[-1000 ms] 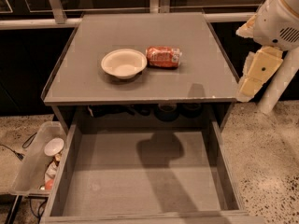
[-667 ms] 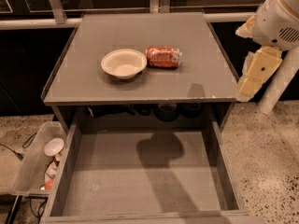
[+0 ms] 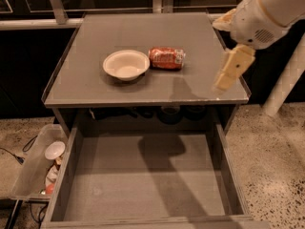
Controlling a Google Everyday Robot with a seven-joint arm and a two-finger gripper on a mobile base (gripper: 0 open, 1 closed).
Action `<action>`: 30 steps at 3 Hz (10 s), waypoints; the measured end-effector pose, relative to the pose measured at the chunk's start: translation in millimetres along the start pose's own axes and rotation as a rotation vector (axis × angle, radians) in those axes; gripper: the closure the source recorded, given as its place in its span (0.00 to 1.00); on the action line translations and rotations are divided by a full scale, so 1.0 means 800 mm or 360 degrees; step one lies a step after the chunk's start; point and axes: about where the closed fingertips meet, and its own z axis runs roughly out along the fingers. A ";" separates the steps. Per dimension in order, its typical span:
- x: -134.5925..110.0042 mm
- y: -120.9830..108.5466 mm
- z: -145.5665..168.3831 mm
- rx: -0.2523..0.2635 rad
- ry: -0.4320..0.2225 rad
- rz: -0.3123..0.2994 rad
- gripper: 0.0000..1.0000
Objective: Place coke can into top drawer
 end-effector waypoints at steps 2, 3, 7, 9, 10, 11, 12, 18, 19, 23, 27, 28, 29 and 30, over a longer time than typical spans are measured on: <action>-0.039 -0.037 0.069 0.0075 -0.0250 0.0027 0.00; -0.039 -0.070 0.102 0.0093 -0.0238 0.0050 0.00; -0.017 -0.177 0.205 0.0026 -0.0176 0.0231 0.00; -0.034 -0.170 0.234 -0.0054 -0.0251 0.0256 0.00; -0.044 -0.154 0.249 -0.0130 -0.0267 0.0247 0.00; -0.043 -0.141 0.262 -0.0183 -0.0254 0.0249 0.00; -0.042 -0.140 0.264 -0.0189 -0.0252 0.0249 0.15; -0.074 -0.119 0.162 -0.0211 -0.0238 0.0057 1.00; -0.072 -0.097 0.103 -0.0171 -0.0274 0.0000 1.00; 0.013 0.109 0.030 -0.0169 -0.0130 0.0026 1.00; 0.001 0.144 0.087 -0.0273 -0.0201 -0.0029 1.00; 0.003 0.159 0.113 -0.0256 -0.0294 -0.0027 1.00; 0.016 0.175 0.141 -0.0230 -0.0408 0.0009 1.00; 0.037 0.194 0.178 -0.0247 -0.0524 0.0071 1.00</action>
Offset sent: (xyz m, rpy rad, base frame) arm 0.0830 0.0590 -0.0411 0.2033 -0.0897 0.0185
